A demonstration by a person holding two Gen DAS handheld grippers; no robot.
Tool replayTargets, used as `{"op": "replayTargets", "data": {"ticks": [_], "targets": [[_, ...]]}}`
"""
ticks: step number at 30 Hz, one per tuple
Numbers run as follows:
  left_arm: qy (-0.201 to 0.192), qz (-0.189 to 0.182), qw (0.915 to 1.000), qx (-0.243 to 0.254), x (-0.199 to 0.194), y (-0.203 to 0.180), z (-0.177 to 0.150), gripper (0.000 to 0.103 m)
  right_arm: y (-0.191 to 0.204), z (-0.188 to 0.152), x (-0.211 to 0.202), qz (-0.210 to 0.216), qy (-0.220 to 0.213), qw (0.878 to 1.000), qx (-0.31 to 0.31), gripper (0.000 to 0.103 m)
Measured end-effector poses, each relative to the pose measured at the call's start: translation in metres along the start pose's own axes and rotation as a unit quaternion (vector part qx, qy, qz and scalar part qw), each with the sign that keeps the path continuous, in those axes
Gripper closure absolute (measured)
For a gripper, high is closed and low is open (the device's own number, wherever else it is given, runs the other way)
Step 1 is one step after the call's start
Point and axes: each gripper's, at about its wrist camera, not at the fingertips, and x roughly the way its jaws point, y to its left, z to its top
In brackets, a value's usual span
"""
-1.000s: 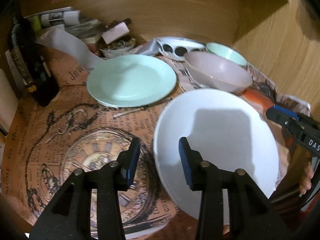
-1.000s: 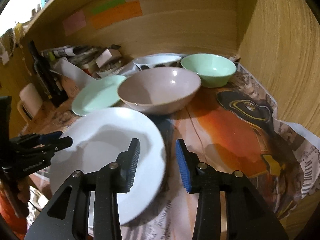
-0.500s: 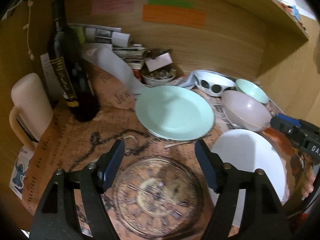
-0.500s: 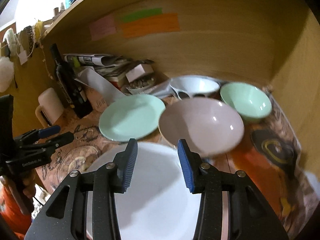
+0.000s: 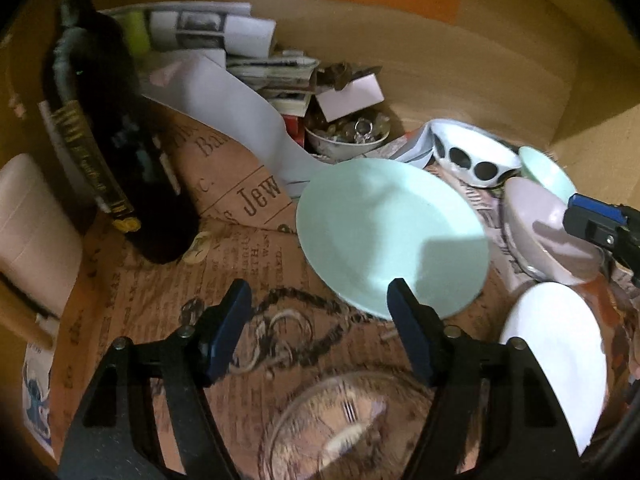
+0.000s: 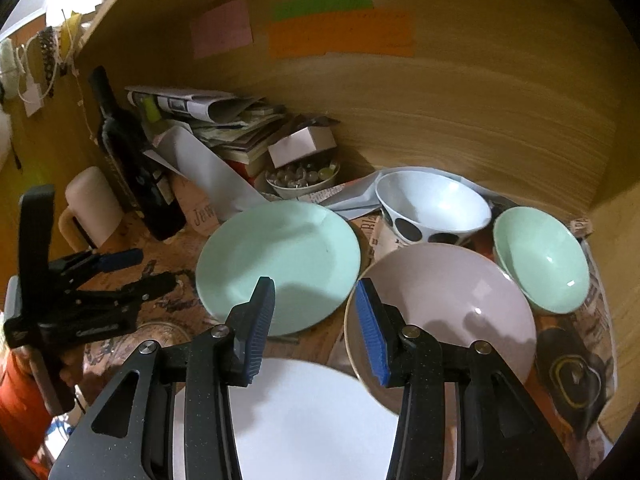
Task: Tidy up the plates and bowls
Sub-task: 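Reach both tools to the mint green plate rim and close on it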
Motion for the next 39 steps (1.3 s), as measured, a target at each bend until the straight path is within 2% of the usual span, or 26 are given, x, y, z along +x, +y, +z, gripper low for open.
{"op": "replayTargets", "data": {"ticks": [4, 8, 10, 13, 18, 20, 24, 28, 31, 35, 39], "targets": [[0.031, -0.013, 0.9994, -0.012, 0.026, 0.006, 0.011, 0.049, -0.002, 0.007, 0.015, -0.004, 0.017, 1.000, -0.008, 0.064], [0.058, -0.036, 0.9972, -0.031, 0.048, 0.013, 0.018, 0.054, -0.005, 0.015, 0.028, -0.010, 0.031, 0.999, -0.016, 0.064], [0.066, -0.037, 0.9968, -0.026, 0.056, 0.012, 0.019, 0.064, -0.006, 0.018, 0.033, -0.013, 0.034, 0.999, -0.020, 0.064], [0.082, -0.045, 0.9956, -0.014, 0.067, 0.008, 0.018, 0.073, -0.009, 0.021, 0.039, -0.011, 0.038, 0.999, -0.024, 0.064], [0.072, -0.052, 0.9960, -0.005, 0.069, 0.009, 0.019, 0.076, -0.008, 0.027, 0.052, -0.012, 0.054, 0.998, -0.030, 0.064], [0.071, -0.061, 0.9955, -0.011, 0.068, 0.015, 0.020, 0.080, -0.007, 0.029, 0.057, -0.014, 0.062, 0.997, -0.033, 0.064], [0.049, -0.047, 0.9977, -0.003, 0.056, 0.025, 0.023, 0.091, -0.005, 0.034, 0.068, -0.012, 0.077, 0.996, -0.038, 0.064], [0.047, -0.047, 0.9978, 0.002, 0.052, 0.032, 0.024, 0.091, -0.002, 0.041, 0.084, -0.013, 0.099, 0.994, -0.045, 0.064], [0.069, -0.073, 0.9949, 0.007, 0.057, 0.028, 0.026, 0.091, -0.001, 0.047, 0.095, -0.022, 0.111, 0.992, -0.051, 0.064], [0.077, -0.068, 0.9946, 0.013, 0.067, 0.021, 0.030, 0.086, -0.004, 0.049, 0.100, -0.009, 0.116, 0.993, -0.030, 0.064], [0.088, -0.088, 0.9922, -0.007, 0.079, 0.024, 0.034, 0.085, -0.002, 0.048, 0.104, -0.014, 0.123, 0.991, -0.040, 0.064]]}}
